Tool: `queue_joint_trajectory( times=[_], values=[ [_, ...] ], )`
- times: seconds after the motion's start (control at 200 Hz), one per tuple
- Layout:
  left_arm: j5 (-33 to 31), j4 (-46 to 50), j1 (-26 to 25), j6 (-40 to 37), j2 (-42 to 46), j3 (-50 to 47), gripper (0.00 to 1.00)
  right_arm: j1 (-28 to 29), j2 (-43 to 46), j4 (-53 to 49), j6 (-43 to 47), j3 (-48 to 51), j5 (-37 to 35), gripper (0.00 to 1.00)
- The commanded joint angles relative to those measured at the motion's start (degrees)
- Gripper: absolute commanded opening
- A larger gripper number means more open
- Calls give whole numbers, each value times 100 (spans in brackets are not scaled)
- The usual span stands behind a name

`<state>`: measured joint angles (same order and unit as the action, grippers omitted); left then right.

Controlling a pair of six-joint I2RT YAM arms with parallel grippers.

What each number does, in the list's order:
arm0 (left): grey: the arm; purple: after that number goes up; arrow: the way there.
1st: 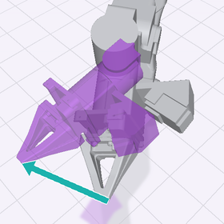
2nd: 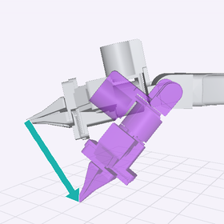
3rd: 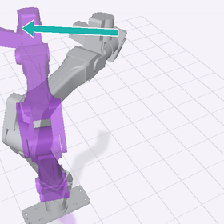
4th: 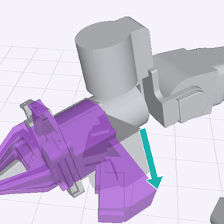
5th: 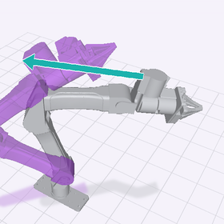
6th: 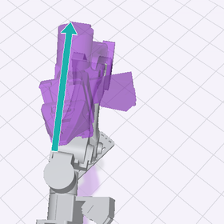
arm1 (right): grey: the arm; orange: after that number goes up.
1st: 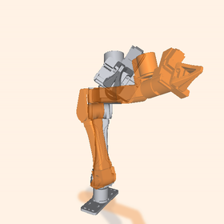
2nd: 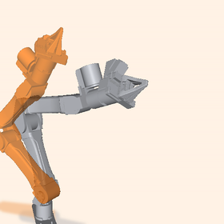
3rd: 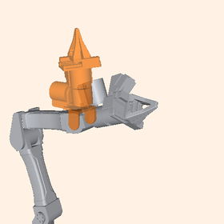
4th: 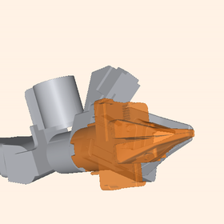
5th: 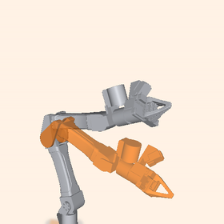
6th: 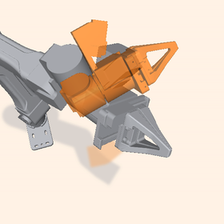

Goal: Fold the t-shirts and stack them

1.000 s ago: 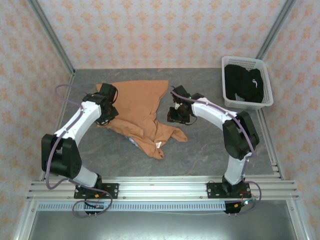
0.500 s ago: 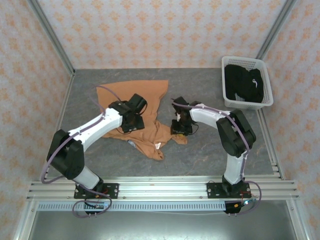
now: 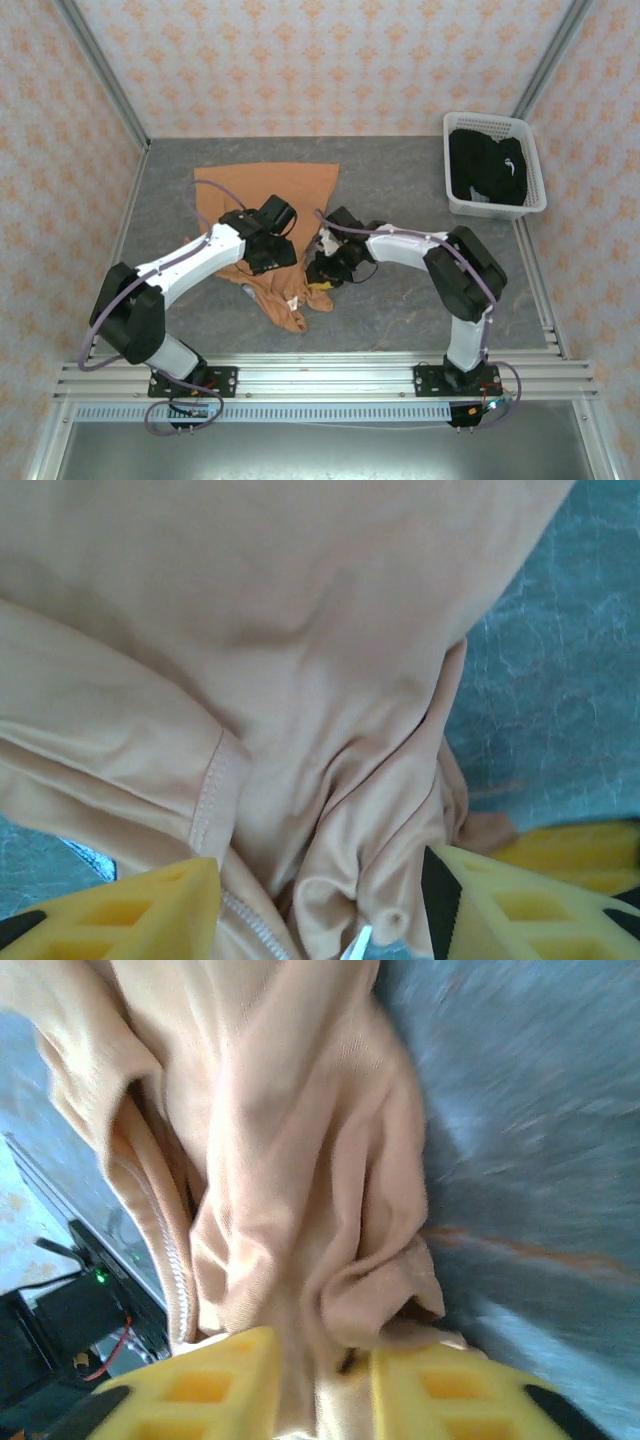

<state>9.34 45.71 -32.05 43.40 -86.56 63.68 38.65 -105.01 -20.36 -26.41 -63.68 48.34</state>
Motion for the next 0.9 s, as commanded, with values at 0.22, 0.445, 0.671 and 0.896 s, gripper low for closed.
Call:
queue_joint_trajectory(
  times=[0.22, 0.445, 0.671, 0.896],
  values=[
    [159, 203, -1180, -860, -667, 434, 72, -1649, 1160, -947, -274, -107, -2224, 61],
    [-928, 717, -1745, -627, -2043, 1349, 100, -1868, 875, -884, -422, -766, -2647, 70],
    [-2463, 1409, -1673, -165, -2333, 1096, 2, -1806, -30, -185, -904, -1390, -2737, 69],
    [-2075, 926, -752, -450, -326, -571, 0, -1267, -1528, -242, -1289, -3087, -3709, 70]
  ],
)
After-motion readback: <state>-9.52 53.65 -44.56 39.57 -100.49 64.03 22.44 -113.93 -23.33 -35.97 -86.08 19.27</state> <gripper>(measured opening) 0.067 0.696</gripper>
